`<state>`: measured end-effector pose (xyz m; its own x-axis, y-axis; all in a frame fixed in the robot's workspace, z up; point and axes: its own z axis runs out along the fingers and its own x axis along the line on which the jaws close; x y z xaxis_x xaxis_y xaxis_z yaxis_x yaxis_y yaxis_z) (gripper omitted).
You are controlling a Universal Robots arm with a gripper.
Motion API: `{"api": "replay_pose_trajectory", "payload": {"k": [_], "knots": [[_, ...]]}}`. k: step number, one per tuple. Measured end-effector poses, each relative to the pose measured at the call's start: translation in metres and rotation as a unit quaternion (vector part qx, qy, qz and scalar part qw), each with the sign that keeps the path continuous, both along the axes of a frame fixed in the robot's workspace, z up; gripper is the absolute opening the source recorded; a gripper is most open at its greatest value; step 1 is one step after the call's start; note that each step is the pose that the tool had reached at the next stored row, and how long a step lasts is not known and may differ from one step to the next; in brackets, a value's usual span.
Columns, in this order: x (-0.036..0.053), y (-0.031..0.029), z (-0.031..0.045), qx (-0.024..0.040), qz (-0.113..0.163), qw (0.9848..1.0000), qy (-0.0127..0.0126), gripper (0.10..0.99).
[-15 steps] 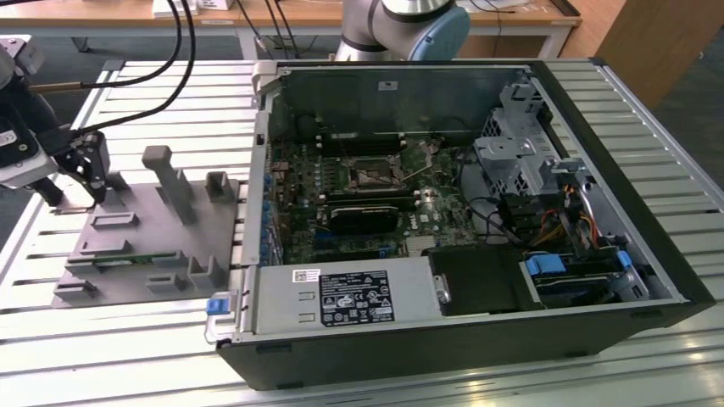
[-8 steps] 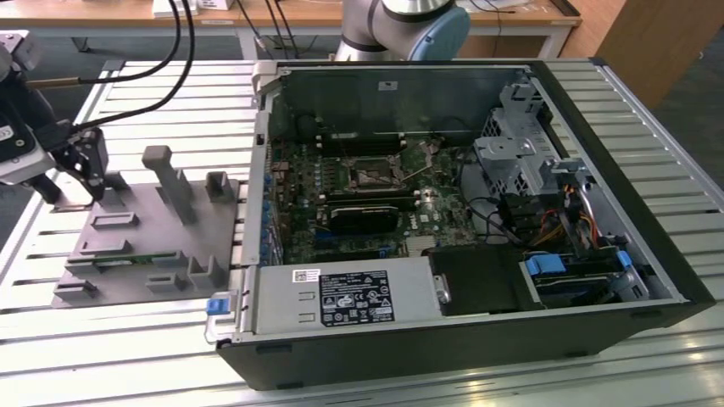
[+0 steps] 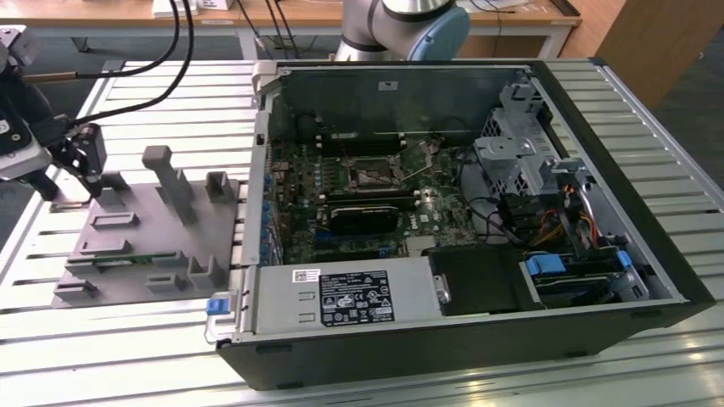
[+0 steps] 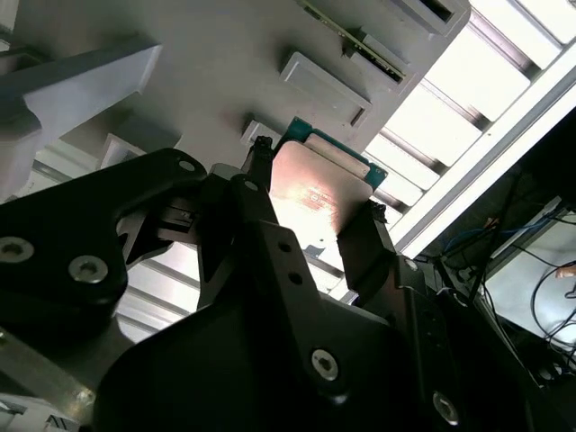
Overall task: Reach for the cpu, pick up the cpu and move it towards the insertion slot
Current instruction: 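Pick up the cpu and move it towards the insertion slot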
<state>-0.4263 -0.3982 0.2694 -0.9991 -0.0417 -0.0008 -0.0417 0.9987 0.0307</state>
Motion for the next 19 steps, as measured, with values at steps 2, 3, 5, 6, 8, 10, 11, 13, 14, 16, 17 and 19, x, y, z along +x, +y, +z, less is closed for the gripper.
{"api": "replay_pose_trajectory", "payload": {"k": [2, 3, 5, 6, 8, 10, 11, 13, 14, 16, 17, 19], "knots": [[0.0000, 0.0001, 0.0021, -0.0005, 0.000, 1.0000, 0.0000, 0.541], [0.0000, 0.0002, 0.0035, -0.0009, 0.000, 1.0000, 0.0000, 0.541], [0.0000, 0.0004, 0.0062, -0.0015, 0.000, 1.0000, 0.0000, 0.541], [0.0000, 0.0005, 0.0076, -0.0020, 0.000, 1.0000, 0.0000, 0.541], [0.0000, 0.0006, 0.0103, -0.0027, 0.000, 1.0000, 0.0000, 0.541], [0.0000, 0.0009, 0.0128, -0.0035, 0.000, 1.0000, 0.0000, 0.541], [0.0000, 0.0009, 0.0138, -0.0039, 0.000, 1.0000, 0.0000, 0.541], [0.0000, 0.0011, 0.0161, -0.0047, 0.000, 1.0000, 0.0000, 0.541], [0.0000, 0.0013, 0.0173, -0.0052, 0.000, 1.0000, 0.0000, 0.541], [0.0000, 0.0015, 0.0199, -0.0060, 0.000, 1.0000, -0.0001, 0.541], [0.0000, 0.0017, 0.0213, -0.0065, 0.000, 1.0000, 0.0000, 0.541], [0.0000, 0.0021, 0.0246, -0.0081, 0.000, 1.0000, 0.0000, 0.541]]}}
